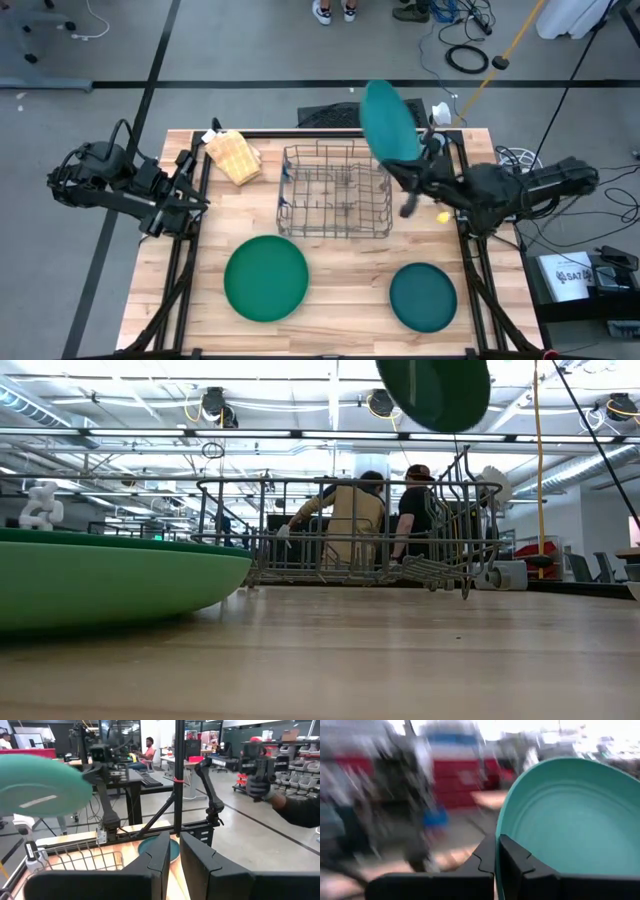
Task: Sort dishes
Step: Put the blue plate into the dishwasher rack
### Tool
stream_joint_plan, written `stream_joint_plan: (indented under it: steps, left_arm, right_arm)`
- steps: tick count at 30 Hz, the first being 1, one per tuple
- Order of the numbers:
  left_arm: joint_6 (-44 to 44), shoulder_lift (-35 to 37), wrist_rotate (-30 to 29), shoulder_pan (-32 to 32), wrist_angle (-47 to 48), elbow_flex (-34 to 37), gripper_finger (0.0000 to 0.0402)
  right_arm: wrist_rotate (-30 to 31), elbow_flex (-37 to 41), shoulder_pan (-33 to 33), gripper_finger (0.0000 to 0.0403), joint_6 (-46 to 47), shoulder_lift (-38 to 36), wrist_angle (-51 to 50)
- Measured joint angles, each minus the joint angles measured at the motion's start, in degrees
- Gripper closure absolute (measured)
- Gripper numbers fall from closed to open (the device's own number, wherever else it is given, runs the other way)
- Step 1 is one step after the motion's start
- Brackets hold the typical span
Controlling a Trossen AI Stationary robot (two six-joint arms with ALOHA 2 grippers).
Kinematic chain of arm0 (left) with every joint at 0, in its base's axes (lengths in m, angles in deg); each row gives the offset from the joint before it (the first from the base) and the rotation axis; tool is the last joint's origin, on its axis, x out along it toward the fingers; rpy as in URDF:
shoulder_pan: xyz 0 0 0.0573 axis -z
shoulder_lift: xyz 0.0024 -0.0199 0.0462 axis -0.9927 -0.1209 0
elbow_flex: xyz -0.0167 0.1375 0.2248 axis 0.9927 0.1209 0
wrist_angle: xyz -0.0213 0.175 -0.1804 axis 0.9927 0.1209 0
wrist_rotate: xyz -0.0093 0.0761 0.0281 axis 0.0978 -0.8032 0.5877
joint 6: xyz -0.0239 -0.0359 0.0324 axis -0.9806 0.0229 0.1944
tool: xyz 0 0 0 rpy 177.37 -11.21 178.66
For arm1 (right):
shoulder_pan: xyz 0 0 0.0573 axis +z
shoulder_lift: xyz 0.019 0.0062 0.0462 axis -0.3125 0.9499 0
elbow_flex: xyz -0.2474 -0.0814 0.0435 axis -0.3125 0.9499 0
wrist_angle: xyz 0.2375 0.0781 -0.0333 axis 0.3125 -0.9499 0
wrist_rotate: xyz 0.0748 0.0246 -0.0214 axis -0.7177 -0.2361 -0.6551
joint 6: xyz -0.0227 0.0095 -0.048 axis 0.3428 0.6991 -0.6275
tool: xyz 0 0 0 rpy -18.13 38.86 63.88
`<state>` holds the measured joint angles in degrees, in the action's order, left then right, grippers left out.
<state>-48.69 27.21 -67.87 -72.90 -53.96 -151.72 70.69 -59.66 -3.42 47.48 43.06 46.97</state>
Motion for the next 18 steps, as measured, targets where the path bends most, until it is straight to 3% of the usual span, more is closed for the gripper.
stream_joint_plan:
  steps: [3,6,10,18]
  left_arm:
    - [0.02,-0.12,-2.59,0.01,-0.04,0.0,0.035]
    - [0.01,-0.47,-5.5,0.01,0.0,0.0,0.035]
    - [-0.02,-1.56,-5.87,0.01,0.31,0.0,0.035]
    - [-0.05,-5.73,-6.22,-0.01,0.21,0.0,0.035]
  right_arm:
    - [-3.1,10.38,0.91,0.0403,-2.52,-1.19,18.79]
    - [-3.04,14.36,0.79,0.0403,-1.76,2.18,25.9]
    - [-4.87,12.88,0.83,0.0403,-0.63,9.78,36.25]
    - [-8.91,2.77,1.07,0.0403,2.35,28.43,47.08]
